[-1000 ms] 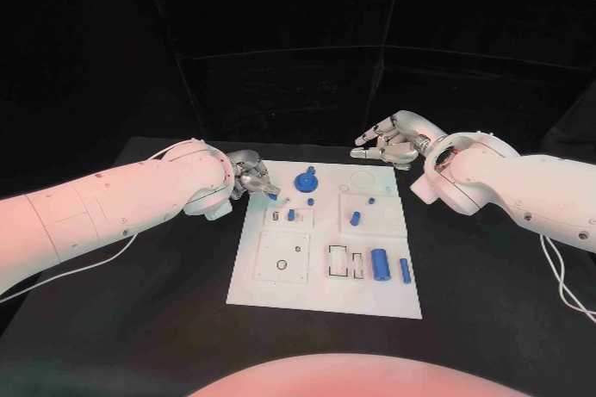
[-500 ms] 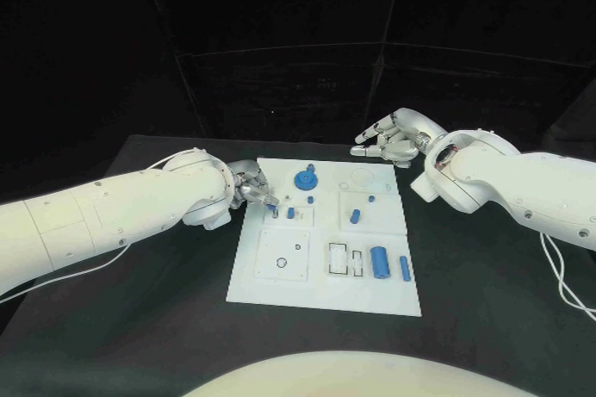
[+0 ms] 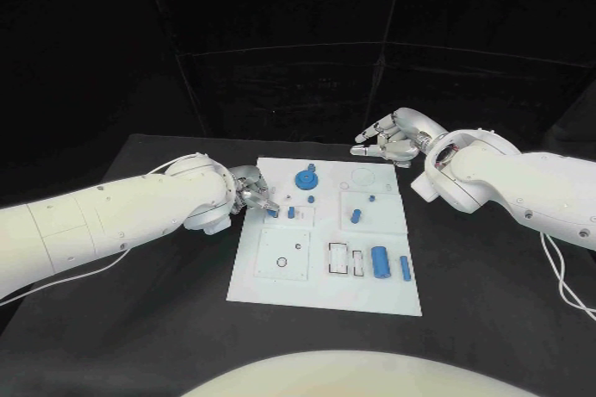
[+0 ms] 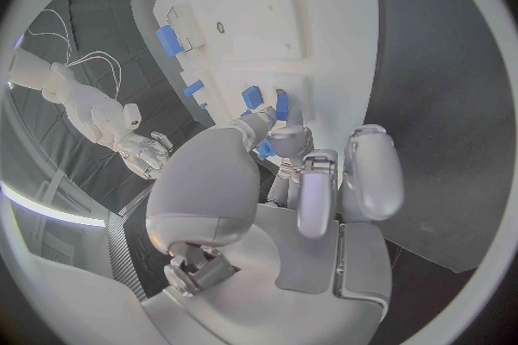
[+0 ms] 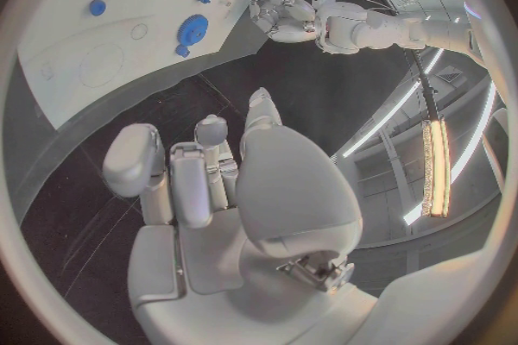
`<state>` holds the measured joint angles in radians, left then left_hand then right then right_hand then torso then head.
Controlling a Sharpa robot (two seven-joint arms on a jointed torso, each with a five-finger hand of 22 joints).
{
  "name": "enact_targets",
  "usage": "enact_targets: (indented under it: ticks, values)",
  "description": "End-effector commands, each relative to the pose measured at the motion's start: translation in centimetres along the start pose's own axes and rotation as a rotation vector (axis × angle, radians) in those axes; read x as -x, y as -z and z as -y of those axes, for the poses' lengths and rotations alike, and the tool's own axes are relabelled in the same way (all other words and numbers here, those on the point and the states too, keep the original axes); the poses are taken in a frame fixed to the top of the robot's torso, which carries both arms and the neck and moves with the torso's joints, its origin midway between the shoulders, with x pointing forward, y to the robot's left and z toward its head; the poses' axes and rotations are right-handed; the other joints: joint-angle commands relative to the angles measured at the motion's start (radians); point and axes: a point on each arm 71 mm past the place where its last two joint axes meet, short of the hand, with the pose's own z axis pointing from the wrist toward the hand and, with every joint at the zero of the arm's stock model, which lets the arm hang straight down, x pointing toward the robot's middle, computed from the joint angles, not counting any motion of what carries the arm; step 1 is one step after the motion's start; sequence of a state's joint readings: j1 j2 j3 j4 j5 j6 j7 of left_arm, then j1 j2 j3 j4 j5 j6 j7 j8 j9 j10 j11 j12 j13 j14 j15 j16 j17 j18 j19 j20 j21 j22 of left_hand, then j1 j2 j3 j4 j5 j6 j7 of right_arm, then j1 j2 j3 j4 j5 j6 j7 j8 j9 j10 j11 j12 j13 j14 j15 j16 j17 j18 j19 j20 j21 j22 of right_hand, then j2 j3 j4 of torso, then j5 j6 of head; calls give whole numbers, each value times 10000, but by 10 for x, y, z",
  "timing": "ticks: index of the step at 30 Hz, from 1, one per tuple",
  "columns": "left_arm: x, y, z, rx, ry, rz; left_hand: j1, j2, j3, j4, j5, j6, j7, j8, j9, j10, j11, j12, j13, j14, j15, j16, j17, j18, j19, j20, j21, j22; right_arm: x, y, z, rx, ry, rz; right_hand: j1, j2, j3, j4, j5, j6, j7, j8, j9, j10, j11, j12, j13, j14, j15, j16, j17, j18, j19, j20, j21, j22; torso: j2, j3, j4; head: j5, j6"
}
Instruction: Assemble the parts on the task board
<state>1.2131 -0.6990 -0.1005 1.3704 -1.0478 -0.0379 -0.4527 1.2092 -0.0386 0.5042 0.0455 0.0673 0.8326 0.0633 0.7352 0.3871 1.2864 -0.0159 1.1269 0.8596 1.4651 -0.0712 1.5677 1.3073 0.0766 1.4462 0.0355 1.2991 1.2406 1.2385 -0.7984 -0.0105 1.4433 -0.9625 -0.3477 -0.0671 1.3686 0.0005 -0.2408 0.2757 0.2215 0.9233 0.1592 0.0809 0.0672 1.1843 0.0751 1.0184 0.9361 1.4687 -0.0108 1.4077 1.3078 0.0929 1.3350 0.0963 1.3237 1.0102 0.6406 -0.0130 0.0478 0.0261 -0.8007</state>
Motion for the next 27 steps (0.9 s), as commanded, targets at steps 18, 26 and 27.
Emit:
enact_targets:
  ticks: [18, 26, 27]
  values:
    - [-2, 0, 4, -36, -68, 168, -3, 13, 1281, -1147, 87, 84, -20, 84, 17, 112, -10, -14, 8, 1057, -56, 31, 2635, -7, 62, -30, 58, 6, 1, 0, -1, 86, 45, 44, 24, 58, 0, -39, 55, -58, 11, 54, 12, -39, -30, 27, 11, 464, 32, -30, 85, 101, -46, 14, -52, 15, 2, 6, -3, -45, -23]
    - [-2, -1, 5, -53, -153, 257, -3, 13, 1281, -1147, 87, 84, -20, 84, 17, 112, -10, -14, 8, 1057, -56, 31, 2635, -7, 62, -30, 58, 6, 1, 0, -2, 95, 65, 46, 24, 58, 0, -39, 55, -58, 11, 54, 12, -39, -30, 27, 11, 464, 32, -30, 85, 101, -46, 14, -52, 15, 3, 10, 0, -28, 0]
    - [-2, -1, 5, -50, -181, 261, -6, 10, 1291, -1147, 91, 85, -21, 86, 18, 113, -11, -17, 3, 1057, -57, 31, 2635, -6, 60, -30, 53, 1, 1, 0, -2, 95, 69, 46, 24, 58, 0, -39, 55, -58, 11, 54, 12, -39, -30, 27, 11, 464, 32, -30, 85, 101, -46, 14, -52, 15, 3, 11, 1, -30, -1]
